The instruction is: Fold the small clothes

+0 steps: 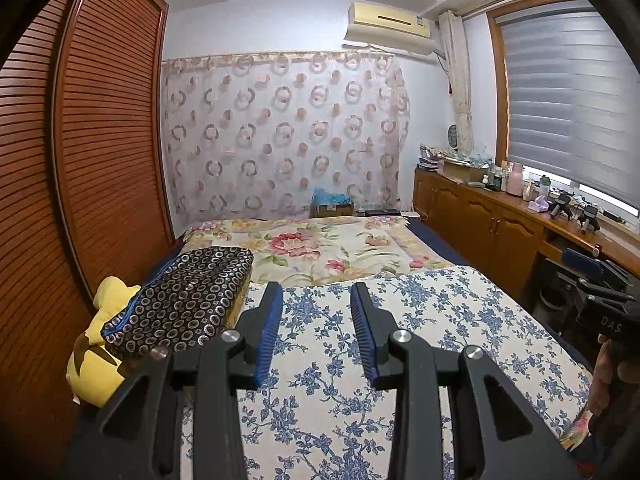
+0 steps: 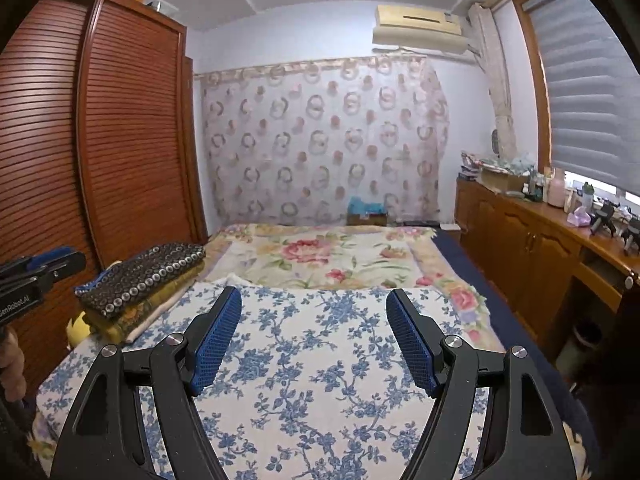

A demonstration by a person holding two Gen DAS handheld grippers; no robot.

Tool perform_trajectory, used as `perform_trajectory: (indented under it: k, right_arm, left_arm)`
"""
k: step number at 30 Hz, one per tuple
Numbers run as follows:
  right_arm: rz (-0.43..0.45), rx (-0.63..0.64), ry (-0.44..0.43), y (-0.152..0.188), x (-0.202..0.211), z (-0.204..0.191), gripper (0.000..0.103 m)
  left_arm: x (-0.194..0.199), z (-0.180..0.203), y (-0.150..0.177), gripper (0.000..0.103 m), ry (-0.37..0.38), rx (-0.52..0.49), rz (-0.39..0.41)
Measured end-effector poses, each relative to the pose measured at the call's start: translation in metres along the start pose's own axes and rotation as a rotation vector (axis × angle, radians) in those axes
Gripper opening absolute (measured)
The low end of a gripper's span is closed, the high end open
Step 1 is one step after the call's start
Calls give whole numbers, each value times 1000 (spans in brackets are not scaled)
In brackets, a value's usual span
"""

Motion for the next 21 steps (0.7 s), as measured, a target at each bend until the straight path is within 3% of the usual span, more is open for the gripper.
perform_trajectory:
  k: [21]
  right_arm:
    - [-2,0,-5,1,-1,-2,77]
  left_arm:
    - [1,-2,1,34,-3,1,1]
Point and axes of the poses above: each gripper's, at about its wrist camera, not at the fingertips, and x roughly against the way its jaws point, z to its right, y to its underside, the point moved 8 cm from there along -x, roughly the way its jaws point, and after that the axes turned 2 degrees about -z, right-handed, at the moved point
